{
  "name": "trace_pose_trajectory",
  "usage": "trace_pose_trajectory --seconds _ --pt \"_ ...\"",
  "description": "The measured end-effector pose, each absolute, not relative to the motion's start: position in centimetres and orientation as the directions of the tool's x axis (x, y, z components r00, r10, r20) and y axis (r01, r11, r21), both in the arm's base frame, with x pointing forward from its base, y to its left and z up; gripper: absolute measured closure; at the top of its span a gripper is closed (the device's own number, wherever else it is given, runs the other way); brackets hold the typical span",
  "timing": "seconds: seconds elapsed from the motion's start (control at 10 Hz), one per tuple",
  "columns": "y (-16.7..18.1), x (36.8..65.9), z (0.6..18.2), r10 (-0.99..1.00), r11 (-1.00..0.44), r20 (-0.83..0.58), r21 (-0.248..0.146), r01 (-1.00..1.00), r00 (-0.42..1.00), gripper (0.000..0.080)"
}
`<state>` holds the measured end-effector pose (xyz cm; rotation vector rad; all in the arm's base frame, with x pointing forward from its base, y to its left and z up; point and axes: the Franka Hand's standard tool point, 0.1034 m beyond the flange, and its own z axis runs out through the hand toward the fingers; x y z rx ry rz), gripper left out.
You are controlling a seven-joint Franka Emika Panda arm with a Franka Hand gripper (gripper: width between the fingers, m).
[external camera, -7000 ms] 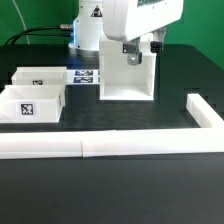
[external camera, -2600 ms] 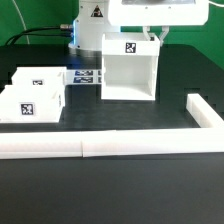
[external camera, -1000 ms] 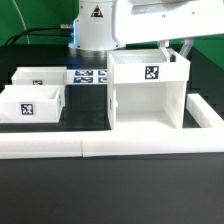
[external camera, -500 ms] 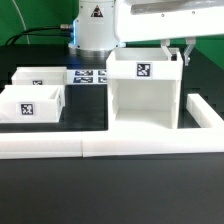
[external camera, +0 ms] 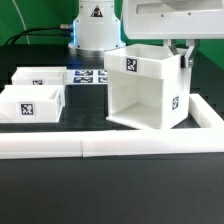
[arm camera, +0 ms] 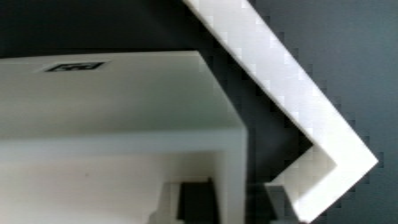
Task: Assemble drawer
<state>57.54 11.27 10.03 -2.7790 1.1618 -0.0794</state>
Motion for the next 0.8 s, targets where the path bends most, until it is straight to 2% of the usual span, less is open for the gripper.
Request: trace_pose_trajectory --seconds 0.4,0.8 --pt "11.82 57.56 10.18 -0.814 -0.569 -0.037 -0.15 -0.808 0.58 0.0761" --pt "11.52 57.63 10.05 -0.966 -0.208 -0.125 -0.137 -0.968 0.226 0.0761"
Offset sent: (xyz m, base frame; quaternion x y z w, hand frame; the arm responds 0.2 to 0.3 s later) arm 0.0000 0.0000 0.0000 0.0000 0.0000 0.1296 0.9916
